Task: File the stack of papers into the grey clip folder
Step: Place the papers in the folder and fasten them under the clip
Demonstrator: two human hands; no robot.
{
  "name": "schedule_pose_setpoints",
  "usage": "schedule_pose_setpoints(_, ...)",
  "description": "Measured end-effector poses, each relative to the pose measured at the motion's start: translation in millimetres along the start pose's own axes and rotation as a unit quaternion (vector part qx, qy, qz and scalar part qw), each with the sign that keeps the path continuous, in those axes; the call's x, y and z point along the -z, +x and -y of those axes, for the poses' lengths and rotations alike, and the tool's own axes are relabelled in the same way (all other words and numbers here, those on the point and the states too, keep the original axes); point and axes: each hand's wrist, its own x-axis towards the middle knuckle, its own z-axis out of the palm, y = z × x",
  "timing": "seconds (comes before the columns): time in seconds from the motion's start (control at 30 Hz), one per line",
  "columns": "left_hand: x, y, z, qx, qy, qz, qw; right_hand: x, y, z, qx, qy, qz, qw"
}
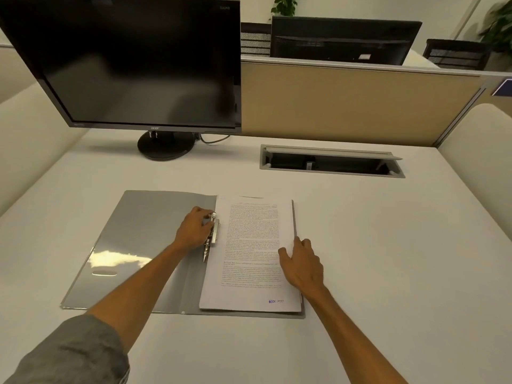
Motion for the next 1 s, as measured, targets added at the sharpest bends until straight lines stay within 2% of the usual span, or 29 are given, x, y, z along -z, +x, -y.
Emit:
schedule_pose_setpoints(0.07, 0.1, 1.1, 0.5, 0.002, -0.002, 0.004, 1.000, 0.6, -1.0, -1.3, 0.007, -0.049, -0.014, 0.999)
schedule_pose_setpoints(0.2, 1.3, 2.9, 0.3, 0.011, -0.015, 0.002, 1.000, -0.4, 0.1, -5.3, 0.030, -0.078, -0.014, 0.996)
schedule_pose_setpoints(0.53, 3.0, 2.0, -1.9, 0.006, -0.058, -0.001, 0.998, -0.3, 9.8, -17.7, 0.011, 0.064, -0.009, 0.998)
schedule_pose_setpoints(0.8, 2.6, 3.9, 0.3, 0.006, -0.044, 0.003, 0.999, 13.2, 39.0, -12.8, -0.036, 0.096, 0.016, 0.995)
schedule_pose_setpoints(1.0, 0.6, 5.5, -1.8, 0.007, -0.031, 0.003, 0.999, 22.5, 63.9, -0.7, -0.021, 0.103, 0.058, 0.993)
